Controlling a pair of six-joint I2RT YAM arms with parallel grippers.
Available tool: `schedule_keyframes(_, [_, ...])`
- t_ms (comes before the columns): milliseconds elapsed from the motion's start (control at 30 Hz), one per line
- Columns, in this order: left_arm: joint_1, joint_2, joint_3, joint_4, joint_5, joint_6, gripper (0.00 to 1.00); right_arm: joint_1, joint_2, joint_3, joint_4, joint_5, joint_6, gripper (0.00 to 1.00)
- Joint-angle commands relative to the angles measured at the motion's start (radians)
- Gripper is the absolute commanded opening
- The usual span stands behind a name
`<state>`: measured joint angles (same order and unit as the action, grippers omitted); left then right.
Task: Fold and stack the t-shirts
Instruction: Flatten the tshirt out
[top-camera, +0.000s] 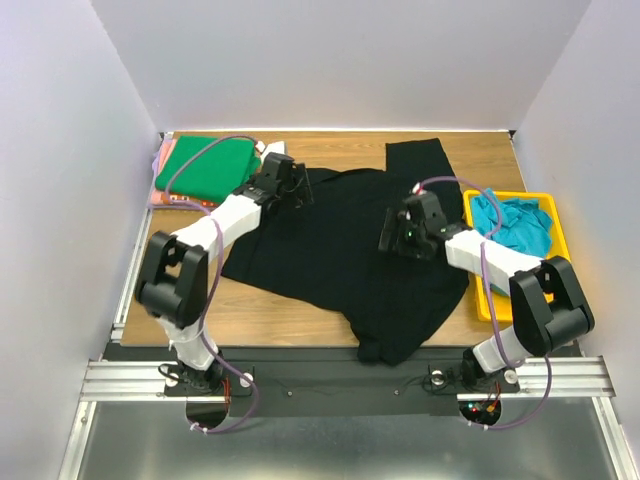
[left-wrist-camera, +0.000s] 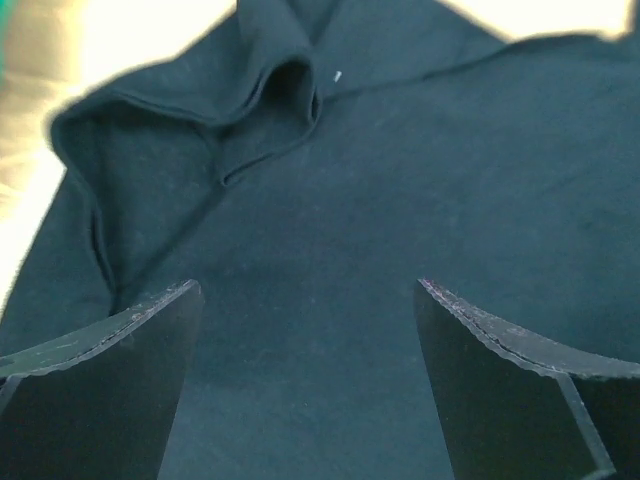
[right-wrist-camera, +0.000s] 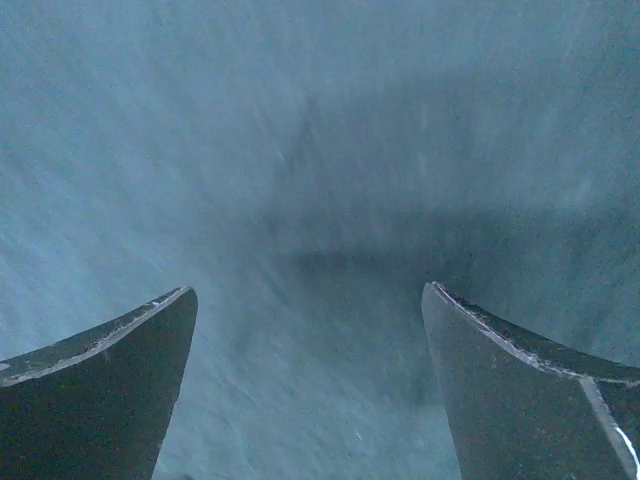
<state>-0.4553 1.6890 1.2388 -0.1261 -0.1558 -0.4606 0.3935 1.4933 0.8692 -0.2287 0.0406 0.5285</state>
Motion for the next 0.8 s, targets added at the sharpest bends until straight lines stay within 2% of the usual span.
schedule_keyframes(0, [-0.011, 0.102, 0.14, 0.003, 0.018, 0.008, 0.98, 0.011, -0.048, -0.068, 0.091, -0.036, 0.065, 1.0])
schedule_keyframes(200, [-0.013, 0.313, 0.31, 0.005, 0.004, -0.004, 0.98, 0.013, -0.064, -0.18, 0.107, -0.001, 0.113, 1.0])
schedule_keyframes(300, [-0.003, 0.444, 0.47, -0.049, -0.125, 0.013, 0.98, 0.011, -0.091, -0.225, 0.106, 0.042, 0.14, 1.0])
schedule_keyframes(333, [0.006, 0.486, 0.593, -0.131, -0.169, 0.01, 0.98, 0.01, -0.102, -0.234, 0.106, 0.048, 0.146, 1.0])
schedule_keyframes(367, [0.021, 0.565, 0.653, -0.167, -0.178, 0.01, 0.98, 0.011, -0.122, -0.254, 0.106, 0.057, 0.152, 1.0])
schedule_keyframes(533, [0.082, 0.753, 0.931, -0.188, -0.208, 0.039, 0.98, 0.007, -0.133, -0.286, 0.104, 0.071, 0.166, 1.0])
schedule_keyframes(633, [0.141, 0.797, 1.049, -0.202, -0.229, 0.01, 0.99, 0.002, -0.117, -0.297, 0.1, 0.081, 0.172, 1.0])
schedule_keyframes(767, [0.187, 0.764, 1.024, -0.075, -0.222, -0.019, 0.99, -0.002, -0.097, -0.299, 0.091, 0.09, 0.174, 1.0])
